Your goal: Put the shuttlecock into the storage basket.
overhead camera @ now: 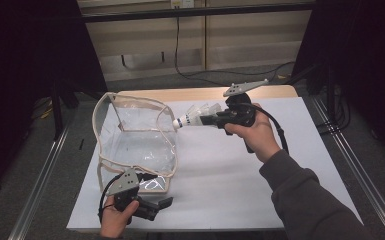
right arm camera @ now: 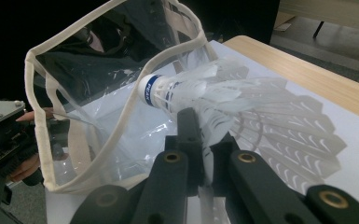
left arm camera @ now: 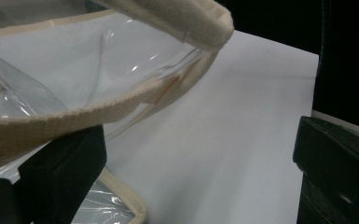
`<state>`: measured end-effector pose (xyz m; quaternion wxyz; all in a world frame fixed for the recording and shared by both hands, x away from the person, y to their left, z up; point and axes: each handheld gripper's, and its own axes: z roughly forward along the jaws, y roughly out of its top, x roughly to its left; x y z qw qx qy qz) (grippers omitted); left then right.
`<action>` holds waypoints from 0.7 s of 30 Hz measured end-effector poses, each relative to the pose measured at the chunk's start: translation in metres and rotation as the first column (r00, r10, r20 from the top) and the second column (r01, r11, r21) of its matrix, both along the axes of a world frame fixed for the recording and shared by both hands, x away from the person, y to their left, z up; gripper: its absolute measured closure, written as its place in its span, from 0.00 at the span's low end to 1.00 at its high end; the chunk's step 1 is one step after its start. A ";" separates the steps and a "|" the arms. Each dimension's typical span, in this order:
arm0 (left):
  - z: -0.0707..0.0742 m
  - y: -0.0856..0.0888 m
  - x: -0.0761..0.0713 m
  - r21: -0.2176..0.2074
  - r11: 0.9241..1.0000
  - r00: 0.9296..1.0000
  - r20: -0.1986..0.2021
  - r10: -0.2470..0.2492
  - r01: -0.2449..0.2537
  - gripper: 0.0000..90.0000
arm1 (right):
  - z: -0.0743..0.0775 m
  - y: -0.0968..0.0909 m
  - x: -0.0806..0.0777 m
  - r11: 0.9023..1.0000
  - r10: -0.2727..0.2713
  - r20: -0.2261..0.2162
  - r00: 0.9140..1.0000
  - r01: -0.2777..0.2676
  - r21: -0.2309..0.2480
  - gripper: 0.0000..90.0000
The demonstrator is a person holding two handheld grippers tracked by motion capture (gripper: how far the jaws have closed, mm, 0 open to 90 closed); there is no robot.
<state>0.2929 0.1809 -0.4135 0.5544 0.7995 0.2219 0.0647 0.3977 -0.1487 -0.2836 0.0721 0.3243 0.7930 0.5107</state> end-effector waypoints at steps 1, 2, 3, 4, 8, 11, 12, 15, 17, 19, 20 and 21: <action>0.000 0.000 0.000 -0.001 1.000 1.000 0.000 0.000 0.000 0.03 | 0.000 0.000 0.000 1.000 -0.002 0.001 1.000 0.002 -0.002 0.97; 0.000 -0.001 0.000 -0.001 1.000 1.000 0.003 0.006 -0.006 0.03 | 0.000 0.001 0.000 1.000 0.001 -0.002 1.000 -0.001 -0.005 0.97; 0.000 0.000 0.000 0.002 1.000 1.000 0.003 0.004 -0.004 0.03 | 0.000 0.001 0.000 1.000 0.003 -0.003 1.000 -0.003 -0.002 0.97; 0.000 0.000 0.000 0.001 1.000 1.000 0.001 0.004 -0.004 0.03 | 0.001 0.002 0.000 1.000 0.004 -0.002 1.000 -0.004 -0.001 0.97; 0.000 0.000 0.000 0.002 1.000 1.000 0.003 0.004 -0.004 0.03 | 0.003 0.005 0.000 1.000 0.007 -0.003 1.000 -0.007 -0.004 0.97; 0.000 0.000 0.000 0.004 1.000 1.000 0.002 0.003 -0.003 0.03 | 0.004 0.008 -0.001 1.000 0.013 -0.003 1.000 -0.013 -0.001 0.97; 0.000 0.000 0.000 0.004 1.000 1.000 0.002 0.003 -0.003 0.03 | 0.006 0.010 -0.001 1.000 0.018 0.000 1.000 -0.018 0.001 0.97; 0.000 0.000 -0.001 0.005 1.000 1.000 0.002 0.003 -0.003 0.03 | 0.009 0.013 -0.001 1.000 0.022 0.002 1.000 -0.022 0.005 0.97; 0.000 0.000 0.000 0.005 1.000 1.000 0.003 0.001 -0.001 0.03 | 0.011 0.016 -0.001 1.000 0.024 0.005 1.000 -0.024 0.000 0.97; 0.000 0.000 -0.001 0.005 1.000 1.000 0.002 0.003 -0.003 0.03 | 0.012 0.020 -0.002 0.999 0.032 0.005 0.999 -0.032 0.001 0.97; 0.000 0.000 -0.001 0.006 1.000 1.000 0.003 0.003 -0.003 0.03 | 0.012 0.021 -0.002 1.000 0.031 0.004 1.000 -0.031 -0.002 0.97; 0.000 0.000 -0.001 0.005 1.000 1.000 0.004 0.003 -0.003 0.03 | 0.012 0.023 -0.002 0.999 0.033 0.001 0.999 -0.033 -0.002 0.97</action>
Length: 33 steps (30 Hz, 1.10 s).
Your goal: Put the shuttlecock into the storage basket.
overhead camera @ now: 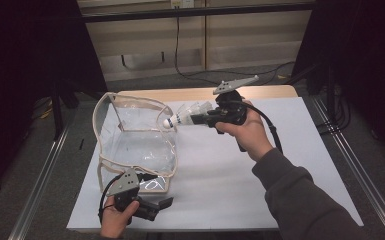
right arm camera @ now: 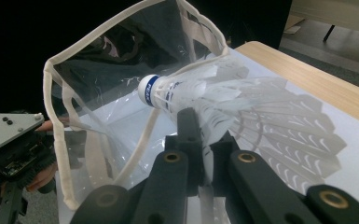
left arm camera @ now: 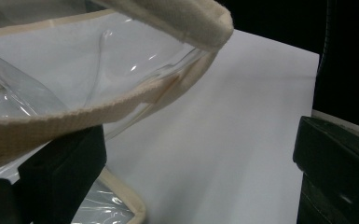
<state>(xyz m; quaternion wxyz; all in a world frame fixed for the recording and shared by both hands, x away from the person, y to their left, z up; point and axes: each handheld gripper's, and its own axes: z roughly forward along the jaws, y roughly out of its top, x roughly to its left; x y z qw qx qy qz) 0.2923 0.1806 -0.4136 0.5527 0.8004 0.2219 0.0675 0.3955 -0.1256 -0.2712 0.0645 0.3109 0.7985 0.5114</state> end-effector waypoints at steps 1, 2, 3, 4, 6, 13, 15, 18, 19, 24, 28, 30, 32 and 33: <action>0.000 0.000 0.000 -0.001 1.000 1.000 -0.001 -0.002 0.002 0.03 | 0.000 0.002 0.000 1.000 0.004 -0.005 1.000 -0.004 -0.002 0.97; 0.000 0.000 0.000 -0.003 1.000 1.000 -0.003 -0.005 0.005 0.03 | 0.000 0.004 0.000 1.000 0.004 -0.005 1.000 -0.004 -0.006 0.97; 0.000 0.000 0.000 -0.003 1.000 1.000 -0.003 -0.005 0.005 0.03 | 0.000 0.006 0.000 1.000 0.007 -0.004 1.000 -0.007 -0.005 0.97; 0.000 0.000 0.000 -0.003 1.000 1.000 -0.002 -0.006 0.006 0.03 | 0.001 0.007 0.000 1.000 0.009 -0.005 1.000 -0.009 -0.001 0.97; 0.000 0.000 0.000 -0.004 1.000 1.000 -0.002 -0.006 0.006 0.03 | 0.002 0.009 0.000 1.000 0.010 -0.003 1.000 -0.010 0.001 0.97; 0.000 0.000 0.000 -0.007 1.000 1.000 -0.004 -0.007 0.007 0.03 | 0.004 0.018 0.002 1.000 0.020 -0.005 1.000 -0.020 -0.005 0.97; 0.000 0.000 0.000 -0.008 1.000 1.000 -0.004 -0.007 0.007 0.03 | 0.005 0.019 0.002 1.000 0.019 -0.007 1.000 -0.019 -0.006 0.97; -0.001 0.000 0.000 -0.010 1.000 1.000 -0.005 -0.008 0.008 0.03 | 0.006 0.022 0.003 1.000 0.017 -0.007 1.000 -0.017 -0.009 0.97; -0.001 0.000 0.000 -0.011 1.000 1.000 -0.005 -0.007 0.007 0.03 | 0.006 0.023 0.003 1.000 0.018 -0.008 1.000 -0.018 -0.008 0.97; -0.001 0.000 0.000 -0.011 1.000 1.000 -0.007 -0.007 0.007 0.03 | 0.008 0.026 0.004 1.000 0.021 -0.007 1.000 -0.021 -0.010 0.97; -0.001 0.000 0.000 -0.012 1.000 1.000 -0.007 -0.007 0.007 0.03 | 0.010 0.029 0.005 1.000 0.026 -0.006 1.000 -0.027 -0.006 0.97; -0.001 0.000 -0.001 -0.012 1.000 1.000 -0.008 -0.006 0.006 0.03 | 0.010 0.031 0.005 1.000 0.029 -0.006 1.000 -0.029 -0.007 0.97; -0.001 0.000 -0.001 -0.013 1.000 1.000 -0.009 -0.006 0.006 0.03 | 0.010 0.033 0.006 1.000 0.028 -0.007 1.000 -0.028 -0.009 0.97; -0.001 0.000 -0.001 -0.013 1.000 1.000 -0.009 -0.006 0.006 0.03 | 0.010 0.034 0.006 1.000 0.027 -0.007 1.000 -0.028 -0.009 0.97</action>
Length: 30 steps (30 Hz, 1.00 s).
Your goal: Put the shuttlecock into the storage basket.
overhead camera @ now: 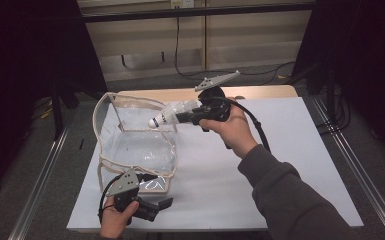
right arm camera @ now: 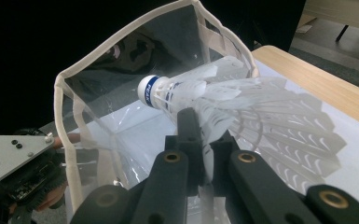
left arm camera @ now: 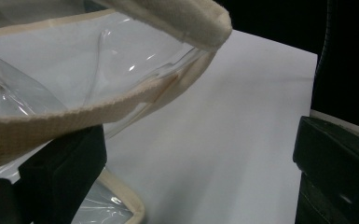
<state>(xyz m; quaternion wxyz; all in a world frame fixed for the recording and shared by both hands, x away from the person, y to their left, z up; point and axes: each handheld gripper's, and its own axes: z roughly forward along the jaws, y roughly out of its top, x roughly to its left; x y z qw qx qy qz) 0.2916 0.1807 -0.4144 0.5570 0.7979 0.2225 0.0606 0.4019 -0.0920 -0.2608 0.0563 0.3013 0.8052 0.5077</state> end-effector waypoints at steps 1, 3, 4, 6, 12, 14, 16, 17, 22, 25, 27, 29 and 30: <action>0.000 0.000 0.000 0.002 1.000 1.000 0.001 -0.001 0.001 0.03 | 0.000 0.001 0.000 1.000 -0.002 0.000 1.000 0.002 -0.001 0.97; 0.000 0.000 0.000 0.003 1.000 1.000 0.000 -0.001 0.001 0.03 | 0.000 0.002 0.001 1.000 -0.002 -0.004 1.000 0.002 0.001 0.97; 0.000 0.000 0.000 0.002 1.000 1.000 0.001 -0.001 0.001 0.03 | 0.000 0.003 0.001 1.000 -0.002 -0.004 1.000 0.002 0.001 0.97; 0.000 0.000 0.000 0.003 1.000 1.000 0.000 -0.001 0.001 0.03 | -0.001 0.005 0.001 1.000 -0.001 -0.006 1.000 0.001 0.002 0.97; 0.000 0.001 0.000 -0.001 1.000 1.000 -0.001 0.000 0.000 0.04 | 0.000 0.011 0.003 1.000 0.003 0.000 1.000 -0.003 -0.009 0.97; 0.000 0.001 0.000 0.002 1.000 1.000 0.001 -0.002 0.002 0.04 | -0.001 0.012 0.004 1.000 0.004 0.001 1.000 -0.004 -0.008 0.97; 0.000 0.001 0.000 0.005 1.000 1.000 0.001 -0.002 0.002 0.04 | -0.001 0.014 0.004 1.000 0.003 -0.001 1.000 -0.003 -0.005 0.97; 0.000 0.001 0.000 0.005 1.000 1.000 0.002 -0.002 0.002 0.04 | -0.001 0.014 0.004 1.000 0.002 0.000 1.000 -0.002 -0.005 0.97; 0.000 0.001 0.000 0.001 1.000 1.000 0.001 -0.002 0.002 0.04 | -0.001 0.017 0.005 1.000 0.005 -0.001 1.000 -0.005 -0.007 0.97; 0.000 0.001 0.000 -0.001 1.000 1.000 0.001 -0.002 0.002 0.04 | 0.001 0.019 0.005 1.000 0.005 0.003 1.000 -0.005 -0.003 0.97; 0.000 0.001 0.000 0.002 1.000 1.000 0.002 -0.002 0.002 0.04 | 0.002 0.020 0.005 1.000 0.004 0.004 1.000 -0.004 -0.009 0.97; 0.000 0.001 0.000 0.000 1.000 1.000 0.000 -0.002 0.002 0.03 | 0.003 0.022 0.005 1.000 0.004 0.008 1.000 -0.004 -0.010 0.97; 0.000 0.000 -0.001 -0.003 1.000 1.000 -0.002 -0.002 0.002 0.03 | 0.003 0.023 0.005 1.000 0.000 0.007 1.000 0.000 -0.008 0.97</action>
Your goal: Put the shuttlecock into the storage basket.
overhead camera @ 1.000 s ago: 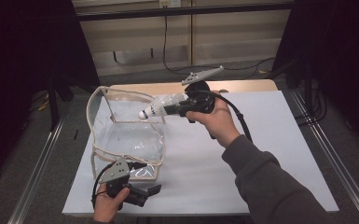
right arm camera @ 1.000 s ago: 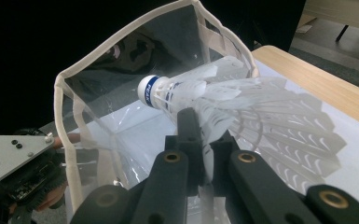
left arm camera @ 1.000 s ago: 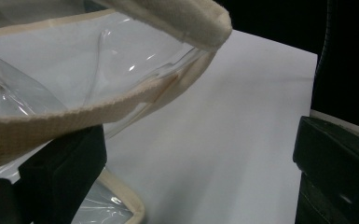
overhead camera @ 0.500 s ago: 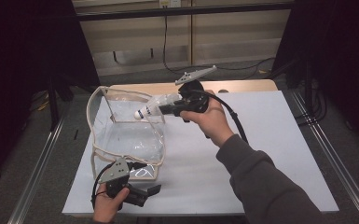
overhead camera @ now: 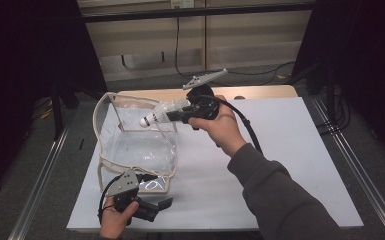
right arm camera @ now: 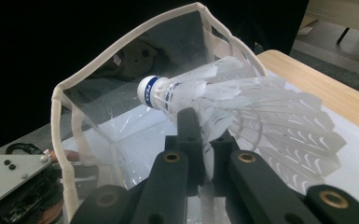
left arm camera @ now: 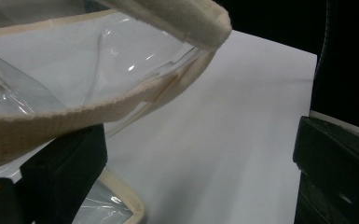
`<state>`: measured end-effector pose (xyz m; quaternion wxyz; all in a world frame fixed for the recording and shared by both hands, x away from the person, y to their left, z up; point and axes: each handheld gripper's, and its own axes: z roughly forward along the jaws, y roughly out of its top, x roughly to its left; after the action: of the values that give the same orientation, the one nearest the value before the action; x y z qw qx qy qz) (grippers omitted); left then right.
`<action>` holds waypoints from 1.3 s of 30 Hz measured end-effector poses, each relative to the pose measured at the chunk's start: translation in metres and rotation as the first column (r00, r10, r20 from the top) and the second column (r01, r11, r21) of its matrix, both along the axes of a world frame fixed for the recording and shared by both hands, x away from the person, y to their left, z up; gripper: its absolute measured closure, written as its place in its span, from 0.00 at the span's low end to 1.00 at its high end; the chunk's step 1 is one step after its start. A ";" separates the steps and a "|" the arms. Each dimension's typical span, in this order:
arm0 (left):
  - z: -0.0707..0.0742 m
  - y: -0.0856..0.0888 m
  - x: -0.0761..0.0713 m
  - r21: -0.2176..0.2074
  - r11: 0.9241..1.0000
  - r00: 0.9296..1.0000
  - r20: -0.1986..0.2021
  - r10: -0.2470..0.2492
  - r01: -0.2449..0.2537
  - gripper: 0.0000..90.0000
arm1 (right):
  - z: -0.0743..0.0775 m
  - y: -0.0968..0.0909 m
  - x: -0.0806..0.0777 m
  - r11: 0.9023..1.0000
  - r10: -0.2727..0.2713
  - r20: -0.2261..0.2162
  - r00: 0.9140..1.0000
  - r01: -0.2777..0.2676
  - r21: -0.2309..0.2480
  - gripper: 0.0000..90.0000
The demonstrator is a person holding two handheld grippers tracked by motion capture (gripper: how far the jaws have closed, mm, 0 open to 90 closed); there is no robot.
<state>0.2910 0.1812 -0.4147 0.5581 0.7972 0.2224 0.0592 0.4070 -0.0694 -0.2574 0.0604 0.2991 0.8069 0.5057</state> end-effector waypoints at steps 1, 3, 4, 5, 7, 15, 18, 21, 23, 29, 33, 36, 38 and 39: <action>0.000 0.000 0.000 0.001 1.000 1.000 0.001 -0.001 0.001 0.03 | 0.000 0.001 0.000 1.000 0.003 -0.001 1.000 -0.003 0.000 0.97; 0.000 0.000 0.000 -0.002 1.000 1.000 -0.001 0.000 0.000 0.03 | 0.001 0.003 0.000 1.000 0.004 -0.002 1.000 -0.004 -0.001 0.97; 0.000 0.000 -0.001 -0.001 1.000 1.000 -0.001 0.001 -0.001 0.03 | 0.000 0.004 0.000 1.000 0.007 -0.003 1.000 -0.007 -0.003 0.97; 0.000 0.000 -0.001 0.000 1.000 1.000 0.000 0.000 0.000 0.03 | 0.000 0.005 0.000 1.000 0.008 -0.003 1.000 -0.008 -0.003 0.97; 0.000 0.000 -0.001 -0.004 1.000 1.000 -0.001 0.000 0.000 0.03 | 0.000 0.007 0.000 1.000 0.010 -0.003 1.000 -0.010 -0.004 0.97; 0.001 0.000 0.000 -0.002 1.000 1.000 0.002 -0.003 0.003 0.03 | -0.003 0.014 0.003 1.000 -0.010 -0.009 1.000 0.010 -0.004 0.97; 0.000 0.000 0.000 -0.002 1.000 1.000 0.004 -0.003 0.003 0.03 | -0.003 0.017 0.004 1.000 -0.004 -0.007 1.000 0.004 -0.008 0.97; 0.000 0.000 -0.001 -0.006 1.000 1.000 0.001 -0.002 0.002 0.03 | -0.004 0.020 0.005 1.000 -0.004 -0.010 1.000 0.004 -0.012 0.97; 0.000 0.000 -0.001 -0.005 1.000 1.000 0.002 -0.003 0.003 0.03 | -0.004 0.022 0.005 1.000 -0.001 -0.011 1.000 0.001 -0.012 0.97; 0.000 0.000 -0.001 -0.007 1.000 1.000 0.000 -0.002 0.002 0.03 | -0.004 0.028 0.007 1.000 0.002 -0.009 1.000 -0.003 -0.021 0.97; 0.000 0.000 -0.001 -0.012 1.000 1.000 -0.004 -0.001 0.001 0.03 | -0.005 0.033 0.008 1.000 0.008 -0.012 1.000 -0.008 -0.021 0.97; 0.000 0.000 -0.001 -0.011 1.000 1.000 -0.002 -0.004 0.003 0.03 | -0.006 0.036 0.009 1.000 0.009 -0.015 1.000 -0.009 -0.022 0.97; 0.000 0.001 -0.001 -0.011 1.000 1.000 -0.001 -0.003 0.003 0.03 | -0.007 0.037 0.009 1.000 0.007 -0.018 1.000 -0.007 -0.022 0.97; 0.000 0.001 -0.001 -0.010 1.000 1.000 0.000 -0.003 0.003 0.03 | -0.007 0.038 0.010 1.000 0.008 -0.017 1.000 -0.009 -0.022 0.97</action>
<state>0.2898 0.1817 -0.4146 0.5623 0.7946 0.2217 0.0571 0.4166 -0.0314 -0.2648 0.0547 0.2992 0.8144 0.4942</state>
